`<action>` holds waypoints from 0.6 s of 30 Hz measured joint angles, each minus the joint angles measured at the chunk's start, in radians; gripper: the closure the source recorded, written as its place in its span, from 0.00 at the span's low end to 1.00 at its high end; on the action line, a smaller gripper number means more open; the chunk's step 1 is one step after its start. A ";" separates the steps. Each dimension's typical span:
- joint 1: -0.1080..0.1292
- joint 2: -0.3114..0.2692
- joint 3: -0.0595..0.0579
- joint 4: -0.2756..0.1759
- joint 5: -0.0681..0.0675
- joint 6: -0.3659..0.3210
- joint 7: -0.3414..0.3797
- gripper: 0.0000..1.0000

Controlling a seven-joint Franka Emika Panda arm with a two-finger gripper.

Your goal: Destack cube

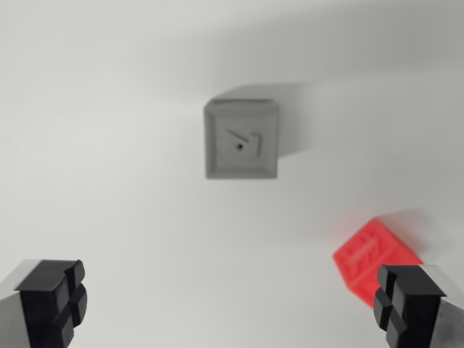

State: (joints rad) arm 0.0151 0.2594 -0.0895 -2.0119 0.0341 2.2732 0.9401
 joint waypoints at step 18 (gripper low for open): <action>0.000 -0.077 0.000 0.065 -0.009 -0.141 0.008 0.00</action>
State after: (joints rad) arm 0.0151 0.1826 -0.0898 -1.9473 0.0251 2.1326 0.9476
